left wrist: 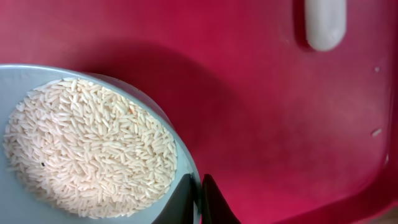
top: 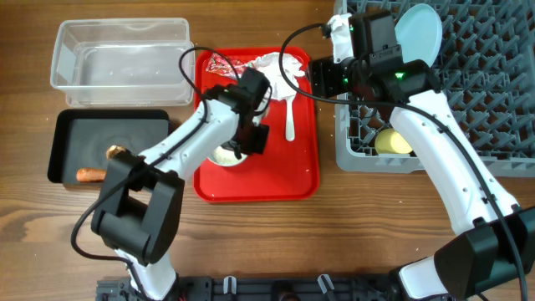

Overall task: Sort waste into correct bins and load items into the dishwasher rack
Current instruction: 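Grasp the rice bowl with the left gripper and lift it, then tip the rice bowl over the black tray to dump the rice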

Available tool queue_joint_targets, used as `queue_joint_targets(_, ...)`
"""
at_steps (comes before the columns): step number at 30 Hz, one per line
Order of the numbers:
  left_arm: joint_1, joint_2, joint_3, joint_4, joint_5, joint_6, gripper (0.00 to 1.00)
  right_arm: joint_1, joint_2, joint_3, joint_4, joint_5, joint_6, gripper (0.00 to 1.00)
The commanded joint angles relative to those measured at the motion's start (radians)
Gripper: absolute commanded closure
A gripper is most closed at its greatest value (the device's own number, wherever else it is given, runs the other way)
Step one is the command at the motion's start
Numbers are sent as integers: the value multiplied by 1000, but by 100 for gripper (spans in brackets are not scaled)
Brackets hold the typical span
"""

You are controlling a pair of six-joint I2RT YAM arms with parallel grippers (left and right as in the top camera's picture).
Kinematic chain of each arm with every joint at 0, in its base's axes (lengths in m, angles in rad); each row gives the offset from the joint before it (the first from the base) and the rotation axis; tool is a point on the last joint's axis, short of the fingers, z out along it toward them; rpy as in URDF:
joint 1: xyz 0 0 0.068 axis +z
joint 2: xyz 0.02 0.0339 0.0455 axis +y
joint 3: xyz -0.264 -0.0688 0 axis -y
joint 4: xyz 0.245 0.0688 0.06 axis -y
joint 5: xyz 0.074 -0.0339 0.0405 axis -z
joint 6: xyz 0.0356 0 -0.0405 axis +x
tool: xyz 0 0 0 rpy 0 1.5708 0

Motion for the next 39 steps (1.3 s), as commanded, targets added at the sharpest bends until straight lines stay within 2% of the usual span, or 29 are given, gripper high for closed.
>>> queue_joint_targets(1,-20,-23,-6,-10,23,-14,71,0,-26,4,2,2,15,22)
queue_joint_targets(2,-17,-23,-6,-8,22,-28,64,0,-26,4,7,2,30,21)
queue_joint_targets(7,56,-83,7,-34,22,-31,59,-7,-26,4,5,-5,71,21)
queue_joint_targets(11,146,-184,29,-49,22,-31,48,-7,-26,4,3,-93,71,22)
queue_joint_targets(12,167,-202,29,-56,22,-31,48,-7,-26,4,2,-97,76,21)
queue_joint_targets(15,248,-245,29,-86,22,-31,59,-6,-22,3,-16,-154,96,23)
queue_joint_targets(20,349,-252,29,-121,23,-31,68,38,0,-46,-14,-238,100,26)
queue_joint_targets(26,349,-252,29,-124,31,-31,70,176,102,-47,-23,-220,145,30)
queue_joint_targets(28,335,-250,29,-122,92,-30,73,164,104,-47,-10,-196,196,29)
queue_joint_targets(30,303,-245,29,-114,84,-2,74,137,97,-47,12,-268,196,27)
queue_joint_targets(34,319,-245,29,-61,101,-65,75,147,117,-47,-19,-246,198,28)
queue_joint_targets(35,303,-245,29,-52,150,-64,76,137,116,-47,-5,-244,211,28)
queue_joint_targets(37,228,-231,29,-24,157,-60,75,89,116,-46,-2,-245,225,28)
queue_joint_targets(39,98,-186,29,20,90,-53,67,11,101,-46,-43,-245,226,28)
